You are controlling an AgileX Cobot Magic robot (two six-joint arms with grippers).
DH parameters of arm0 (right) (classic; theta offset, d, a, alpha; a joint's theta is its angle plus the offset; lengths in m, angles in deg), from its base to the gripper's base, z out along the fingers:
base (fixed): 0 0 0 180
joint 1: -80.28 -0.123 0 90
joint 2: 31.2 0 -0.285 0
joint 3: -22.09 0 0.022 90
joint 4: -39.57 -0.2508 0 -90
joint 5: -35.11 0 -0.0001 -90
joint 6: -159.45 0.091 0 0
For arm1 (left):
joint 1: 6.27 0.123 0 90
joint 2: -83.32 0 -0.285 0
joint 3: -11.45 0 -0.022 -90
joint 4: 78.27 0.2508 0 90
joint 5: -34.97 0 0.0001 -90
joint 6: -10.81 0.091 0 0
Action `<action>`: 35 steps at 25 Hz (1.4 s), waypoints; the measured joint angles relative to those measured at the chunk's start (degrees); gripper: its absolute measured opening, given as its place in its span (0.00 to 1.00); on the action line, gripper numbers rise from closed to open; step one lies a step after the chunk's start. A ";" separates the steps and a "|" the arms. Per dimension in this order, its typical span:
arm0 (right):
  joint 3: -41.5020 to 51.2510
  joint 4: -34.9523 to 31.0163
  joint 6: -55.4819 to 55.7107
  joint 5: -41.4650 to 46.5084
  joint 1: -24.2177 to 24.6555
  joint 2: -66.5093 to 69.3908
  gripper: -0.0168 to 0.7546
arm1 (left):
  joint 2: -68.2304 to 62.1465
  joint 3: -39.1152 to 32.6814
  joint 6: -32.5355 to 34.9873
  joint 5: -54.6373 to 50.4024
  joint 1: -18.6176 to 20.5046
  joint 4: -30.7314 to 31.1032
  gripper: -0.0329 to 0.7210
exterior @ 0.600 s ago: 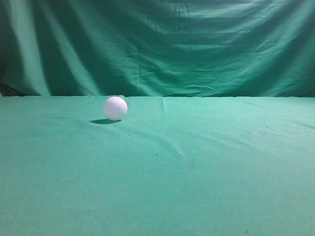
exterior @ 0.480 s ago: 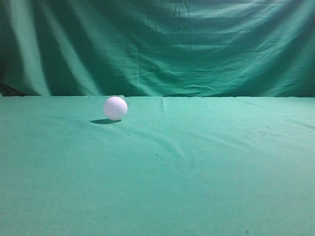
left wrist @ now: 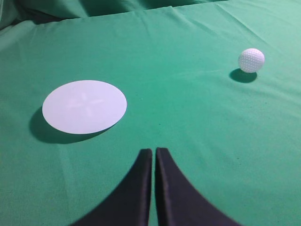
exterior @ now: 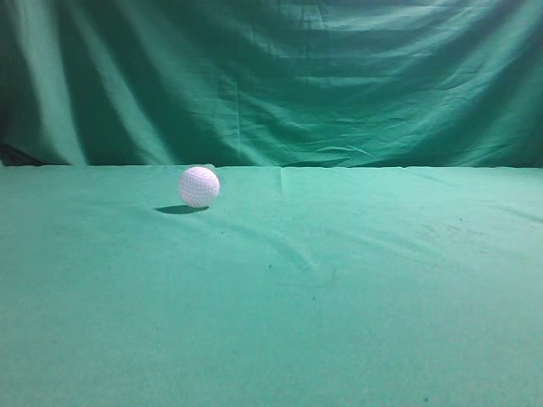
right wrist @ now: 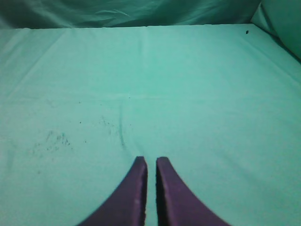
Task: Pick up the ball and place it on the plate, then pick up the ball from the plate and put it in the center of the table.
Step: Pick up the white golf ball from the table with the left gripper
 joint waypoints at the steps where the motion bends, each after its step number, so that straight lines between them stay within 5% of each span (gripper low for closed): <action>1: 0.00 0.00 0.00 0.00 0.00 0.00 0.11 | 0.00 0.00 0.00 0.00 0.00 0.00 0.04; 10: 0.00 0.00 0.00 0.00 0.00 0.00 0.11 | 0.00 0.00 0.36 1.63 0.00 0.12 0.04; 17: 0.00 0.00 0.00 0.00 0.00 0.00 0.11 | 0.00 0.00 0.36 25.79 0.00 -5.76 0.04; 23: 0.00 0.00 0.00 0.00 0.00 0.00 0.11 | 0.00 0.00 0.68 34.65 0.00 -5.89 0.04; 30: 0.00 0.00 0.00 0.00 0.00 0.00 0.11 | 0.12 0.00 -14.13 49.80 0.00 -5.63 0.04; 35: 0.00 0.00 0.00 0.00 0.00 0.00 0.11 | -2.12 7.59 -29.80 26.80 0.00 14.10 0.04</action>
